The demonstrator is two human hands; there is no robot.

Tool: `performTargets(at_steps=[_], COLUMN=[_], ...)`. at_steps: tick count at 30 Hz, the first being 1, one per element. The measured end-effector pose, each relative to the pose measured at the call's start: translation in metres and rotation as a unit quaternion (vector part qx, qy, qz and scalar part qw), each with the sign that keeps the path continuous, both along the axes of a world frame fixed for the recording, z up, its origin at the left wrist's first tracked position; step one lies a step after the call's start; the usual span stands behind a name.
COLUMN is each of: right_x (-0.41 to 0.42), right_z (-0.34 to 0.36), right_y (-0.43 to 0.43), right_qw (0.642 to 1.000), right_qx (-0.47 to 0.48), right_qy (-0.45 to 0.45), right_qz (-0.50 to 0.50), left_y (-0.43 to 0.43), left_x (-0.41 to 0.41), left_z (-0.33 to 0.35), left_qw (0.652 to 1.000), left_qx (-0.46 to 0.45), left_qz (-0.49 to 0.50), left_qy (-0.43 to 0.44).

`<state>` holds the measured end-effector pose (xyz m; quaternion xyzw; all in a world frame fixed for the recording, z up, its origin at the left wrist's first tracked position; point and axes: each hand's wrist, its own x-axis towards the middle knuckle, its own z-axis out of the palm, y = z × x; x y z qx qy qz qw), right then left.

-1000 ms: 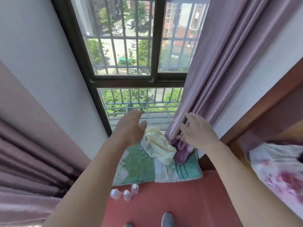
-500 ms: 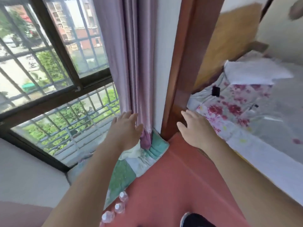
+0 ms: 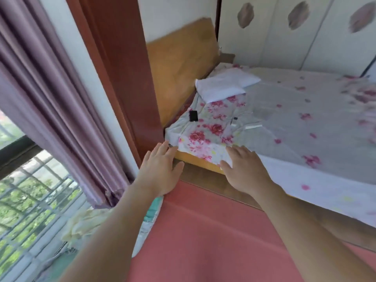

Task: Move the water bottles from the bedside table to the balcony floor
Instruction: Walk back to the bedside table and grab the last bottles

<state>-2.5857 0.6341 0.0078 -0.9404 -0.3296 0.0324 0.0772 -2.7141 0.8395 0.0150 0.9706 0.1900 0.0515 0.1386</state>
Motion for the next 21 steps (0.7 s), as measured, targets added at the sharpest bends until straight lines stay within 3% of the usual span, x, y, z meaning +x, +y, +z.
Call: performTargets(at_steps=[11,16,21], right_x=[0.05,0.046,0.027], right_z=[-0.006,-0.002,0.005], right_y=[-0.201,-0.262,-0.313], right_qw=[0.967,0.926,0.87], right_qx=[0.029,0.032,0.042], right_qy=[-0.015,-0.012,-0.026], right_qz=[-0.252,-0.377,-0.491], left_y=[-0.145,-0.21,-0.282], left_x=[0.158,0.219,0.258], left_z=[-0.005,-0.012,-0.004], left_qw=[0.974,0.941,0.887], left_qx=[0.016,0.0,-0.017], left_qz=[-0.222,-0.334,-0.46], left_qy=[0.034,0.041,0.031])
